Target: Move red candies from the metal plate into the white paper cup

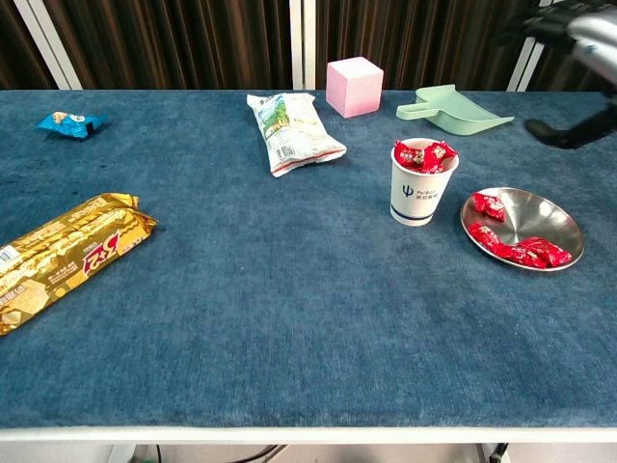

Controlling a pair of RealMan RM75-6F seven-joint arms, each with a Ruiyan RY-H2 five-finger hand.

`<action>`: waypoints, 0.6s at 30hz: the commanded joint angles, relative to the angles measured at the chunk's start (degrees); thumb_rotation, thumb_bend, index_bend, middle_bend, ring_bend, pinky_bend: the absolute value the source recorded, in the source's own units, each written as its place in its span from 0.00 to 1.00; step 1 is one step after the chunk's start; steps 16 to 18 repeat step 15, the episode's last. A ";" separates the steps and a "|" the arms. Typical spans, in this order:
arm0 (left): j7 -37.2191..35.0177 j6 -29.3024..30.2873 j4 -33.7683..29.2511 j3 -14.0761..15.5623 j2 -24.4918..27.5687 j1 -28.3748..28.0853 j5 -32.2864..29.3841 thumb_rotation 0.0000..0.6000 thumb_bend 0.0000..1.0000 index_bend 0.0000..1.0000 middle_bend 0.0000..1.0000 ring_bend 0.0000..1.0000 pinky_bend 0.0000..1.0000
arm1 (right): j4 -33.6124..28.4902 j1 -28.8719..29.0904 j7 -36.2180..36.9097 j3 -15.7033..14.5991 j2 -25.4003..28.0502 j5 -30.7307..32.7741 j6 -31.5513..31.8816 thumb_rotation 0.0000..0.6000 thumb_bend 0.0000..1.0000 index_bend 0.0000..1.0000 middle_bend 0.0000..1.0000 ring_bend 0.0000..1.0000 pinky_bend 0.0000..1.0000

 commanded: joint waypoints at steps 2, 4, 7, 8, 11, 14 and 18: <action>0.16 0.33 -0.15 0.02 -0.03 0.15 0.15 1.00 0.18 0.17 0.15 0.06 0.20 | 4.67 -10.58 14.97 -3.72 6.28 -1.68 9.28 1.00 0.37 0.05 0.00 0.00 0.00; 0.29 0.60 -0.27 -0.03 -0.06 0.28 0.14 1.00 0.18 0.17 0.15 0.06 0.20 | 7.24 -13.97 20.25 -4.80 7.28 -1.94 11.86 1.00 0.37 0.01 0.00 0.00 0.00; 0.40 0.70 -0.33 -0.11 -0.10 0.34 0.04 1.00 0.18 0.17 0.15 0.06 0.20 | 10.67 -17.91 25.09 -6.25 8.44 -1.68 13.61 1.00 0.36 0.00 0.00 0.00 0.00; 0.41 0.66 -0.33 -0.12 -0.10 0.34 -0.03 1.00 0.18 0.17 0.15 0.06 0.20 | 11.46 -18.89 25.84 -6.71 8.75 -1.51 13.72 1.00 0.36 0.00 0.00 0.00 0.00; 0.50 0.53 -0.34 -0.25 -0.13 0.32 -0.32 1.00 0.18 0.17 0.15 0.06 0.20 | 13.43 -21.46 27.83 -7.40 9.27 -0.76 13.81 1.00 0.36 0.00 0.00 0.00 0.00; 0.63 0.52 -0.35 -0.34 -0.19 0.32 -0.44 1.00 0.18 0.17 0.15 0.06 0.20 | 14.84 -22.83 29.65 -7.05 9.27 -0.02 13.28 1.00 0.36 0.00 0.00 0.00 0.00; 0.68 0.52 -0.36 -0.35 -0.19 0.33 -0.47 1.00 0.18 0.17 0.15 0.06 0.20 | 15.17 -23.09 30.03 -6.94 9.19 -0.05 13.17 1.00 0.36 0.00 0.00 0.00 0.00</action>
